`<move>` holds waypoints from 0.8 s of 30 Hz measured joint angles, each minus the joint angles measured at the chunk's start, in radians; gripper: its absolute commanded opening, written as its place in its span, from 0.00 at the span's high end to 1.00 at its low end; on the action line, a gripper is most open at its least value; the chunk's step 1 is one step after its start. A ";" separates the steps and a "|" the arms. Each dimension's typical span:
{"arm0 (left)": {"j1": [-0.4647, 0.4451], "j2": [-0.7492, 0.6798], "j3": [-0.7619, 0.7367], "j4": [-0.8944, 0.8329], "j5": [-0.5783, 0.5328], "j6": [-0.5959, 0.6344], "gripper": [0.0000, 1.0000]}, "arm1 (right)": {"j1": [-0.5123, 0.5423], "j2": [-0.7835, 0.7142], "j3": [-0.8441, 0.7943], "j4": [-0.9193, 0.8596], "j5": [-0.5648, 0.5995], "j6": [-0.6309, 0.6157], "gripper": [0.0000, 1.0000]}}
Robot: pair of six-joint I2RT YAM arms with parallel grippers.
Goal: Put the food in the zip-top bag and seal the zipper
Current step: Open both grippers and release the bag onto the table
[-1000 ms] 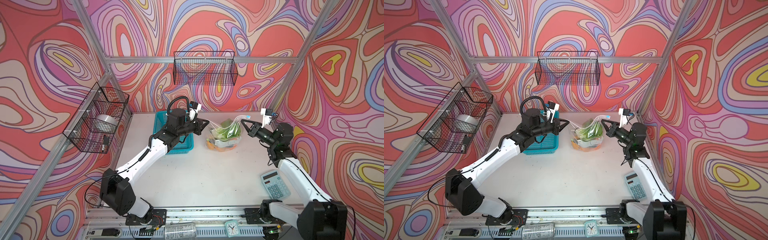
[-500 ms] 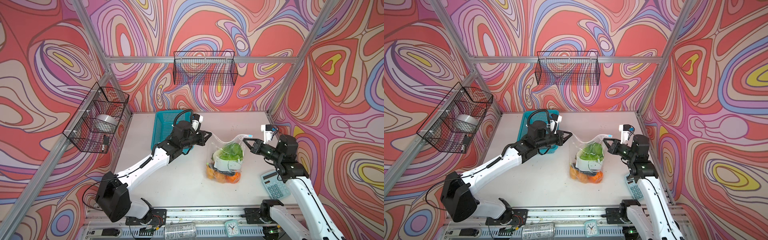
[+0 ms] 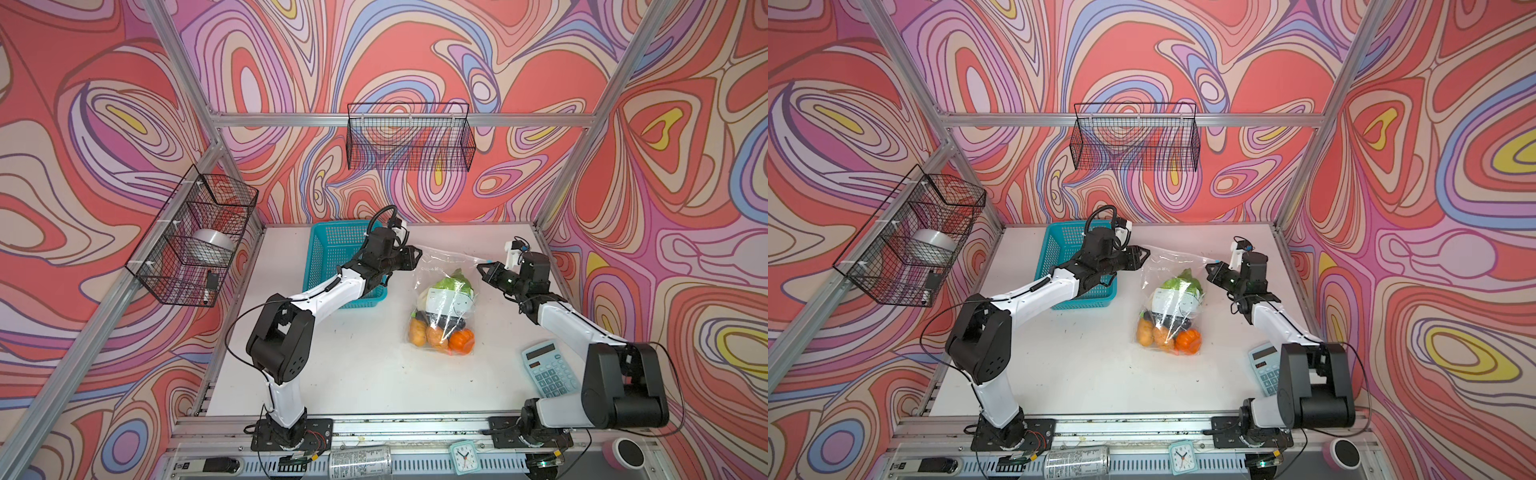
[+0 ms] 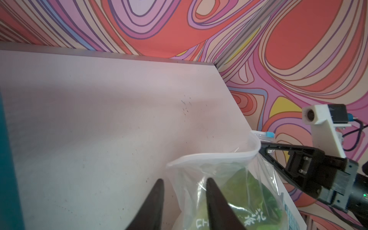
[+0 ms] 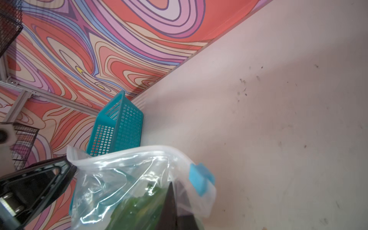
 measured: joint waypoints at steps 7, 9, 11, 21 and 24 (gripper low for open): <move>0.011 -0.098 -0.007 -0.050 -0.103 0.076 0.00 | 0.000 0.284 0.153 0.107 0.042 0.028 0.96; 0.013 -0.186 -0.060 -0.073 -0.145 0.103 0.00 | 0.000 0.340 0.190 0.120 0.050 0.033 0.85; 0.017 -0.275 -0.113 -0.087 -0.177 0.124 0.00 | 0.000 0.372 0.217 0.126 0.053 0.032 0.69; 0.163 -0.607 -0.425 -0.179 -0.389 0.190 0.00 | 0.000 0.243 0.280 -0.001 0.143 -0.104 0.42; 0.217 -0.668 -0.518 -0.185 -0.470 0.214 0.00 | -0.003 0.115 0.254 -0.064 0.231 -0.187 0.40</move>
